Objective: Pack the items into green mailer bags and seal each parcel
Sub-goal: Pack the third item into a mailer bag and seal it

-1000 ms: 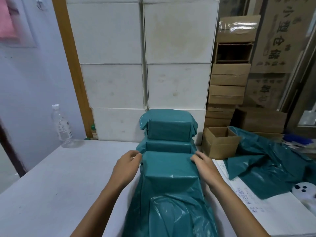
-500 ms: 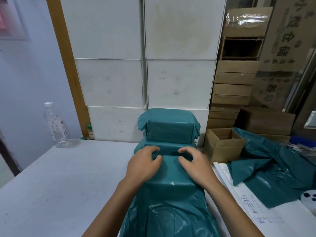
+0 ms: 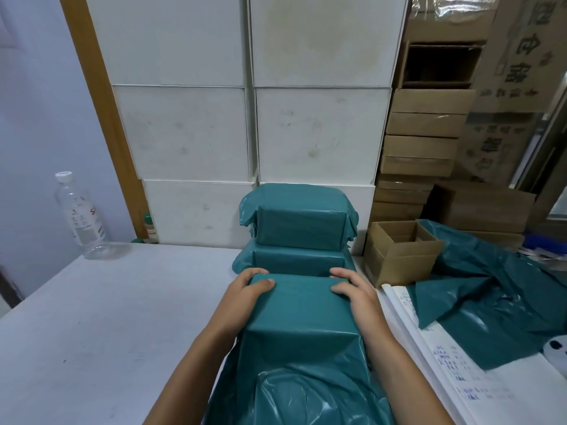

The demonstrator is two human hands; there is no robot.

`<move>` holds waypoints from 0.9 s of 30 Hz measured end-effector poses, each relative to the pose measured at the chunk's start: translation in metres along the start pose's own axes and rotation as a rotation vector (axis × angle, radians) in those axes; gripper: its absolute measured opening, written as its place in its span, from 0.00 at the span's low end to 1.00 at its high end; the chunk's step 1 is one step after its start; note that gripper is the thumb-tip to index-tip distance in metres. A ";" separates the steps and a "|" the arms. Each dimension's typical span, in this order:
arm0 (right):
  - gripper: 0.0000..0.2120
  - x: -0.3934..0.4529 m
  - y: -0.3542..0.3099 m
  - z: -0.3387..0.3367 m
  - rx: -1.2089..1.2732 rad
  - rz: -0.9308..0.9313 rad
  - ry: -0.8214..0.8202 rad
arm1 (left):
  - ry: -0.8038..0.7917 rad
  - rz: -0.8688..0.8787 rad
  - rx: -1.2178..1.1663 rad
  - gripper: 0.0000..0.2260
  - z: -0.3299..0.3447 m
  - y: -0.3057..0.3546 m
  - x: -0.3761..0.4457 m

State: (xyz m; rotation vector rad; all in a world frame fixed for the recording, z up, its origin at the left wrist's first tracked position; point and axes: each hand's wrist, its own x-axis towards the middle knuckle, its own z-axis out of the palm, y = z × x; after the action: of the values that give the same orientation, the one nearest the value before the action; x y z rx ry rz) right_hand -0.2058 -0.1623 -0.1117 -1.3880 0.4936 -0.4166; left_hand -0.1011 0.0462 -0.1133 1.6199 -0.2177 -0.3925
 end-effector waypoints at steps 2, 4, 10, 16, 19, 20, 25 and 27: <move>0.11 0.001 0.009 -0.002 0.078 0.045 -0.017 | -0.012 -0.001 -0.055 0.14 0.000 -0.003 0.001; 0.10 0.002 0.015 -0.003 0.119 0.068 -0.029 | -0.033 0.002 -0.083 0.13 -0.001 -0.007 0.003; 0.08 0.003 0.021 -0.003 0.214 0.092 -0.074 | -0.146 -0.040 -0.233 0.22 -0.008 -0.027 0.009; 0.18 0.005 0.035 -0.003 0.321 0.171 -0.125 | -0.137 -0.053 -0.210 0.30 -0.014 -0.043 0.017; 0.23 0.007 0.039 -0.003 0.329 0.154 -0.123 | -0.111 -0.080 -0.229 0.34 -0.017 -0.057 0.016; 0.24 0.007 0.040 -0.003 0.335 0.152 -0.118 | -0.103 -0.095 -0.235 0.34 -0.017 -0.059 0.014; 0.26 0.006 0.042 -0.003 0.390 0.148 -0.137 | -0.093 -0.119 -0.210 0.40 -0.014 -0.053 -0.002; 0.26 0.007 0.043 -0.002 0.408 0.155 -0.139 | -0.107 -0.092 -0.204 0.36 -0.010 -0.045 -0.012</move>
State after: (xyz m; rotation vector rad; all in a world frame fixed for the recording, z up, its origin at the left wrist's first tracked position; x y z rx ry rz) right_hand -0.2018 -0.1616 -0.1549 -0.9698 0.3737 -0.2736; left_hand -0.1124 0.0644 -0.1558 1.4129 -0.1785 -0.5548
